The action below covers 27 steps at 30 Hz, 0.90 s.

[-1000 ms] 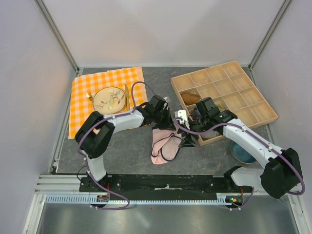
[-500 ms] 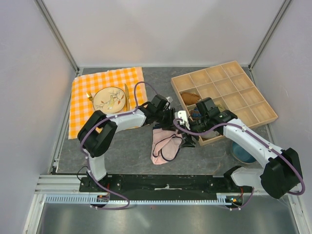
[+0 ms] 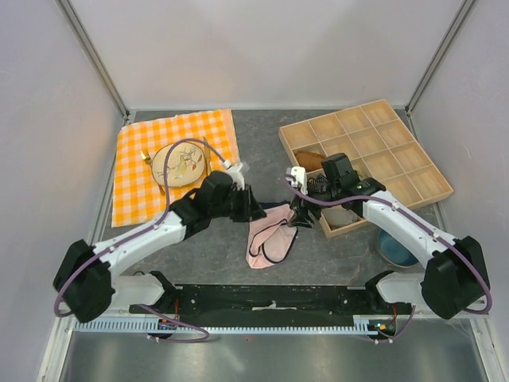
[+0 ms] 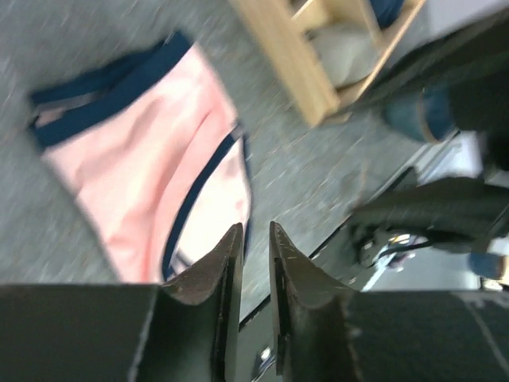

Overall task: Roll the underwear
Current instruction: Fold the underwear at the center of the board.

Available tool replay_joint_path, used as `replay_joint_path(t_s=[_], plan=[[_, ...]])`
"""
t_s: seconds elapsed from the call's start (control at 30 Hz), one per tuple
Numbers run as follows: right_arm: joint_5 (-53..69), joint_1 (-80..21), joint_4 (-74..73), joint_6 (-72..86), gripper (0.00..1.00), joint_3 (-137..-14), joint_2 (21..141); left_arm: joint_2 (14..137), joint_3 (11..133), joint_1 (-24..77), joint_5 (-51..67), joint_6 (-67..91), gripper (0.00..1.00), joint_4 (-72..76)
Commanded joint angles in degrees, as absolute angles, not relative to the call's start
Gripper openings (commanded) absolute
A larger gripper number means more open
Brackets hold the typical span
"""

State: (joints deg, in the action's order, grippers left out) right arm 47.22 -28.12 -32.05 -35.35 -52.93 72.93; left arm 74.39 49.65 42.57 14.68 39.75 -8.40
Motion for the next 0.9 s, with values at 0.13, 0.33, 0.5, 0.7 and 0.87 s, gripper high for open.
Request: replay_joint_path(t_s=[0.13, 0.33, 0.5, 0.7, 0.87], plan=[[36.48, -28.65, -17.32, -13.81, 0.31, -59.30, 85.92, 60.39, 28.13, 42.63, 7.74, 38.06, 0.13, -4.49], [31.48, -29.44, -19.60, -13.36, 0.19, -63.28, 96.58, 62.05, 26.28, 42.80, 8.52, 37.53, 0.09, -1.76], [28.30, -29.36, -19.60, -14.41, 0.18, -62.14, 98.17, 65.21, 25.40, 43.68, 13.79, 37.88, 0.04, 3.15], [26.81, -29.18, -20.04, -15.12, 0.18, -61.08, 99.31, 69.69, 24.70, 47.37, 17.05, 38.58, 0.02, 5.62], [26.19, -29.00, -20.74, -15.29, 0.19, -61.17, 100.11, 72.42, 24.87, 50.89, 17.31, 39.81, 0.02, 7.38]])
